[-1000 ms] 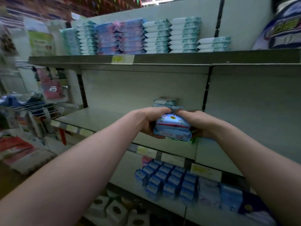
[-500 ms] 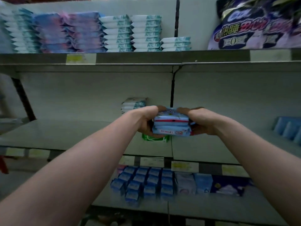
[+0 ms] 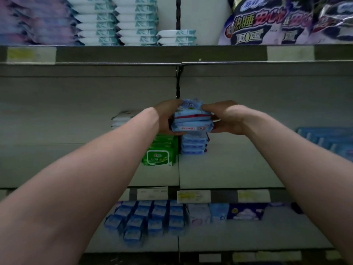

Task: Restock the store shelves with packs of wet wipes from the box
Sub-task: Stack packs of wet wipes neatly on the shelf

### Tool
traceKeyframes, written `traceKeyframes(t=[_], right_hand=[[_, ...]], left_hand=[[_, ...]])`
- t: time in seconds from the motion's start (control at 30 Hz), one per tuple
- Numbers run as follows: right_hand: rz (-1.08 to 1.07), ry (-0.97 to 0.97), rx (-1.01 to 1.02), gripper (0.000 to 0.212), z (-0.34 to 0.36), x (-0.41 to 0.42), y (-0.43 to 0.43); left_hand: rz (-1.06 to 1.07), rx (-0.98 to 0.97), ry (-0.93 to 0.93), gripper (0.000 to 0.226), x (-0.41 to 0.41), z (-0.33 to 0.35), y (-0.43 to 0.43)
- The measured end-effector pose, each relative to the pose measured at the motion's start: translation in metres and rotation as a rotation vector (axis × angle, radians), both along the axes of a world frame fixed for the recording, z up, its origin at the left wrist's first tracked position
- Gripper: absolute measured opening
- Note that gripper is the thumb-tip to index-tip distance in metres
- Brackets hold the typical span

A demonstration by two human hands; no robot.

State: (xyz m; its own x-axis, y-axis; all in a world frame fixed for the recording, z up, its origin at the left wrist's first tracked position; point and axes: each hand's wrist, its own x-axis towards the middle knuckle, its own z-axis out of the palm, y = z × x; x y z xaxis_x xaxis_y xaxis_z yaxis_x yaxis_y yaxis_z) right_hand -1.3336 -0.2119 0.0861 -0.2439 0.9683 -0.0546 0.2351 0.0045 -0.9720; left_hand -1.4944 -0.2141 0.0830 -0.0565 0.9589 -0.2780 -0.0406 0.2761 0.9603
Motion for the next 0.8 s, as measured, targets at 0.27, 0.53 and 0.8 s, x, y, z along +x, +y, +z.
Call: traceKeyframes(t=[0.27,0.53,0.8], right_hand=[[0.101,-0.038,-0.13,0.025,-0.017,0.033,0.059],[-0.018,0.142,-0.132,0.02,-0.037,0.057,0.119],[0.158,0.202,-0.299,0.025,-0.066,0.059,0.146]], left_hand=[[-0.013,-0.023,-0.044,0.037,0.033,-0.014,0.049],[0.144,-0.039,-0.139,0.022,0.057,-0.032,0.093],[0.088,-0.079,-0.079,0.024,0.074,-0.04,0.128]])
